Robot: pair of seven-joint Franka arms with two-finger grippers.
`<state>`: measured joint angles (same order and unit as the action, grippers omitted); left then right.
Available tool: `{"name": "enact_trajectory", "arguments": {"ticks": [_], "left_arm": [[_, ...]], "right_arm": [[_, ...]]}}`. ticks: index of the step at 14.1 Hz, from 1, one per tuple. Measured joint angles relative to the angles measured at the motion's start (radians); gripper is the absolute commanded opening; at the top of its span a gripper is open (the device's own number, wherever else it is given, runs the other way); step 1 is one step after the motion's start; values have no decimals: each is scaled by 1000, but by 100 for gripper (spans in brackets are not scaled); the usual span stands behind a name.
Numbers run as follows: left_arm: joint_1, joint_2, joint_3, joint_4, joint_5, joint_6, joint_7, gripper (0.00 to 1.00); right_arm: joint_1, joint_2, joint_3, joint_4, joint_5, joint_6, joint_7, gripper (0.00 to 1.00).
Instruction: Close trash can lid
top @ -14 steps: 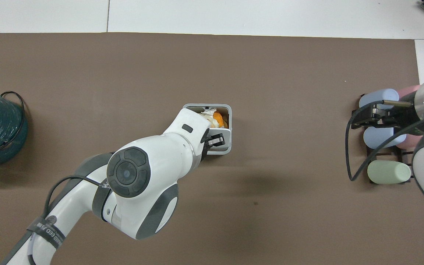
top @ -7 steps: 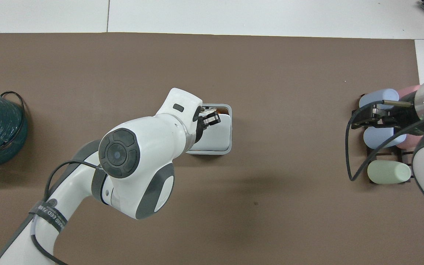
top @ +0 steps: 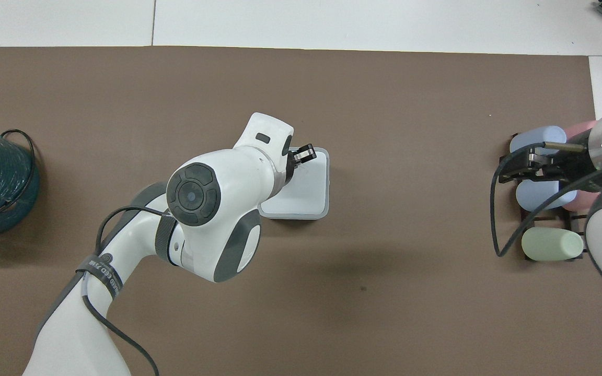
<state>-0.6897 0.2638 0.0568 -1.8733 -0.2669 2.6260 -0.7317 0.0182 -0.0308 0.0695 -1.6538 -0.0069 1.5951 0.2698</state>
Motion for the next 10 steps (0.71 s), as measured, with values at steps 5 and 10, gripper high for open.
{"name": "enact_trajectory", "arguments": {"ticks": [5,10], "left_arm": [[1,32,0,5,0,13,3,0],[1,52,-1,10,0,32,15,0]], "right_arm": [[0,0,0,0,0,0,0,100],[0,0,0,0,0,0,0,100]]}}
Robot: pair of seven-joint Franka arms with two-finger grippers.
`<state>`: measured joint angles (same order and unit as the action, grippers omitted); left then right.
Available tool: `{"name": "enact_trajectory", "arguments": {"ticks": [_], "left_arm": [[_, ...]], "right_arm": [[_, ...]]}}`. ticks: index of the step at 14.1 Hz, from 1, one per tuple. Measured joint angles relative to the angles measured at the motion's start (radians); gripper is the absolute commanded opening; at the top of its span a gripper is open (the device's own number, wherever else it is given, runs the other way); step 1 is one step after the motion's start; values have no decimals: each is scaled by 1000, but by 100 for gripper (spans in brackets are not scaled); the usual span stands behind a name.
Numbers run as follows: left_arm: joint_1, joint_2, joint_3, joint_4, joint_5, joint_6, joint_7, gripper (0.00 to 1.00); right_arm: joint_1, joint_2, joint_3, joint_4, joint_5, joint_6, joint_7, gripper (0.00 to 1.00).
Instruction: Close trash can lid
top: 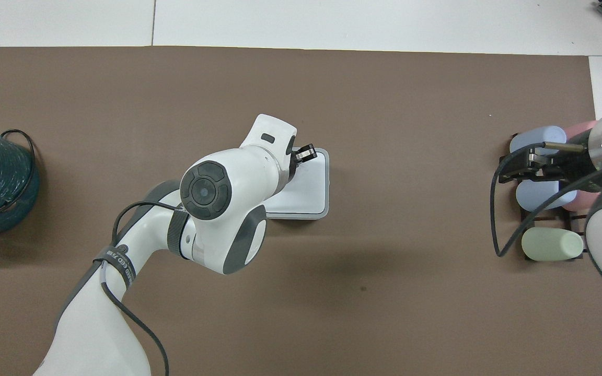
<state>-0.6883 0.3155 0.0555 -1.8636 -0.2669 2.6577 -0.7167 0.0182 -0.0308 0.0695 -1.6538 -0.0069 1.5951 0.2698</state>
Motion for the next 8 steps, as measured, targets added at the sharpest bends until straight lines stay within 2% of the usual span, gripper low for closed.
{"name": "enact_trajectory", "arguments": {"ticks": [5,8], "left_arm": [[0,3,2,10,2,-18,14,2],[39,4,10,66,17,-152,28,2]], "right_arm": [[0,0,0,0,0,0,0,100],[0,0,0,0,0,0,0,100]]}}
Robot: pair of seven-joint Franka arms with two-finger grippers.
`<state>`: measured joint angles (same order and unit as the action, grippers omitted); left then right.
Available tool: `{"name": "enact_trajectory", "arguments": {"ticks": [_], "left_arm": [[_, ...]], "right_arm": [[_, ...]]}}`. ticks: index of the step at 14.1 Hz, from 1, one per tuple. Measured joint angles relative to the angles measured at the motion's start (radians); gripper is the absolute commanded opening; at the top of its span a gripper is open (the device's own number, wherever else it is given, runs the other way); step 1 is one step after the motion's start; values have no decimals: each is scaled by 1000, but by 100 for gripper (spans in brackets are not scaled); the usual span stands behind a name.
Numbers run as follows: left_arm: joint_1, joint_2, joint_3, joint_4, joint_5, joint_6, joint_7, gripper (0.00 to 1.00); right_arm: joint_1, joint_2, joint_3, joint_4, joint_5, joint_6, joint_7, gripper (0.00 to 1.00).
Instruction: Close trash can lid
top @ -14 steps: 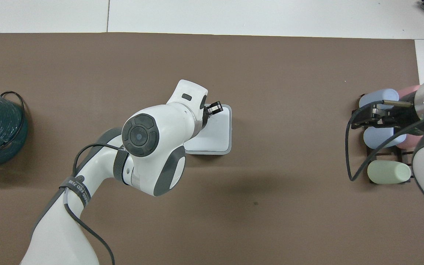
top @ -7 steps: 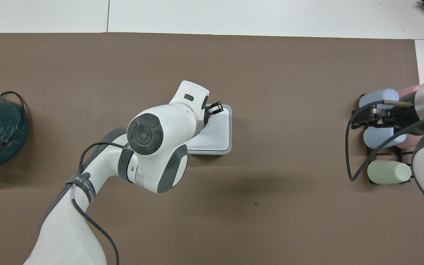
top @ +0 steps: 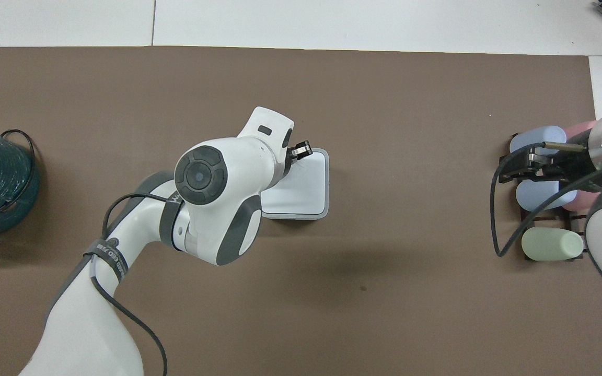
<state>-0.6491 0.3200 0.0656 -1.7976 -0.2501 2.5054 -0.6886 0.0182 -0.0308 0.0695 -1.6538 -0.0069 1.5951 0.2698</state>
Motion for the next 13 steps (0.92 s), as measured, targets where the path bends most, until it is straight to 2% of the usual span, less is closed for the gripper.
{"name": "enact_trajectory", "arguments": {"ticks": [6,8,10,12,13], "left_arm": [[191,-25,11,222,14,-435,192,5],[253,-46,13,247,44,-547,286,12],[295,-66,13,249,121,-610,373,14],[333,-88,14,249,177,-675,457,26],[361,-103,15,250,186,-708,517,38]], "right_arm": [[0,0,0,0,0,0,0,100],[0,0,0,0,0,0,0,100],[0,0,0,0,0,0,0,100],[0,0,0,0,0,0,0,100],[0,0,0,0,0,0,0,100]]}}
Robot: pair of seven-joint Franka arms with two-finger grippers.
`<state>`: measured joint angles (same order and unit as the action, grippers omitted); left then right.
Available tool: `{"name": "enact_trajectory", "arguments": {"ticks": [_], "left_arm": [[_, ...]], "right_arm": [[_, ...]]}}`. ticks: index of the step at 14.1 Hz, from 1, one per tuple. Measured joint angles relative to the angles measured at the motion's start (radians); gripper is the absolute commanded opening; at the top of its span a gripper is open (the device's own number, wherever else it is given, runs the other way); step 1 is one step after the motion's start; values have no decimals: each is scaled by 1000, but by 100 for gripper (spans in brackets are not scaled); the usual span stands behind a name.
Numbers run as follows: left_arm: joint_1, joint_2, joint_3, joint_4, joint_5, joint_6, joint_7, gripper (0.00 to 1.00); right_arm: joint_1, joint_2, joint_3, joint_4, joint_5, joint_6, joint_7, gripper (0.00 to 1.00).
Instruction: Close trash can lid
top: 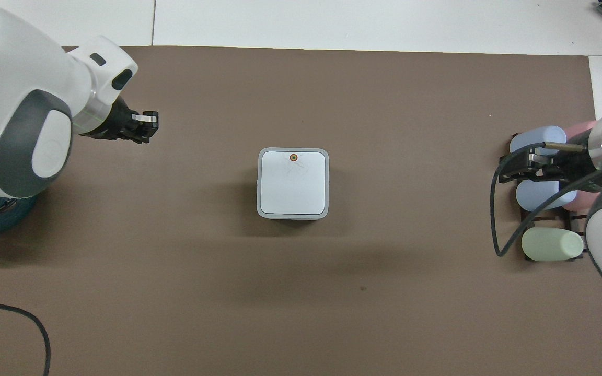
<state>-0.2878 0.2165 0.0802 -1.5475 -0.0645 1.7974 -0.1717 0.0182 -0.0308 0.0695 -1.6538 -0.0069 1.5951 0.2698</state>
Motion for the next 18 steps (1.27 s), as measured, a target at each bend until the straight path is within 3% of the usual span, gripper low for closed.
{"name": "enact_trajectory", "arguments": {"ticks": [1,5,6,18], "left_arm": [[32,-18,1,1,1,-30,56,55],[112,-103,2,2,1,-93,153,95],[112,-118,2,2,3,-98,154,100],[109,-134,-16,2,73,-99,154,100]], "right_arm": [[0,0,0,0,0,0,0,100],[0,0,0,0,0,0,0,100],[0,0,0,0,0,0,0,100],[0,0,0,0,0,0,0,100]]}}
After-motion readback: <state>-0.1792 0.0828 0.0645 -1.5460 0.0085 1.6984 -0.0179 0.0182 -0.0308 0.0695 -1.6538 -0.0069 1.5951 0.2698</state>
